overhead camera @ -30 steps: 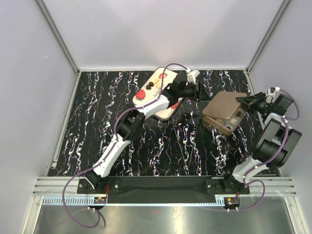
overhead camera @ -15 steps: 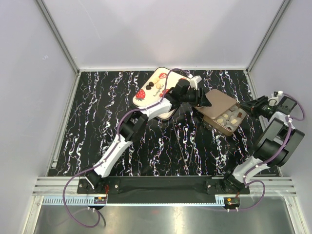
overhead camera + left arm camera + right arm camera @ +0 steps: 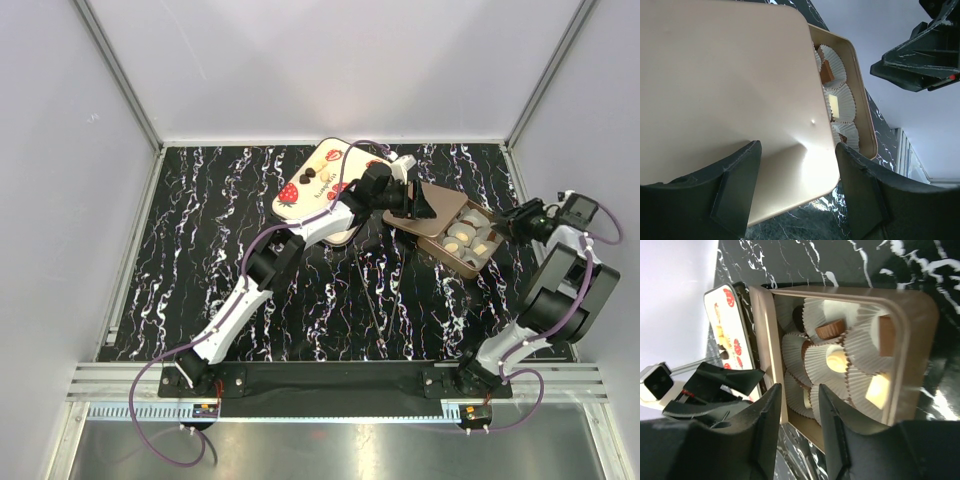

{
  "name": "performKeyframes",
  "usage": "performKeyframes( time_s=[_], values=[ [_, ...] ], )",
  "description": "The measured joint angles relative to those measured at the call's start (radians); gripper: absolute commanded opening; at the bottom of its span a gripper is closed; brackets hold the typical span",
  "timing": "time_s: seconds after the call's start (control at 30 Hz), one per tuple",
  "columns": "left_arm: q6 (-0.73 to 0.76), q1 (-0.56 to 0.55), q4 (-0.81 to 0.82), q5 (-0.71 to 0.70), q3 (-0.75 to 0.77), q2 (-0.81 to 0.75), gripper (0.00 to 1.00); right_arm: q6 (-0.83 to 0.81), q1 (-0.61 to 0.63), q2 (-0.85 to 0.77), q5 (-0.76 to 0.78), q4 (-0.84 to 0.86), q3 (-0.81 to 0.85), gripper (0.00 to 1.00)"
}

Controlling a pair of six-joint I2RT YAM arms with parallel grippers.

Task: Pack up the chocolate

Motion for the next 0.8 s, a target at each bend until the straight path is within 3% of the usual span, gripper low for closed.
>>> performKeyframes(
  time_s=[0.3, 0.53, 0.8],
  values=[
    [0.0, 0.0, 0.0, 0.0, 0.0, 0.0, 0.67, 0.109, 0.193, -0.052, 0.184, 0.047, -0.01, 0.47],
    [0.0, 0.0, 0.003, 0.0, 0.0, 0.0, 0.66, 0.178, 0.252, -0.051, 0.278, 0.079, -0.041, 0.52],
    [0.0, 0.0, 0.004, -0.001, 0.0, 0.0, 0.66, 0.218, 0.324, -0.034, 0.317, 0.112, -0.049, 0.49]
  ],
)
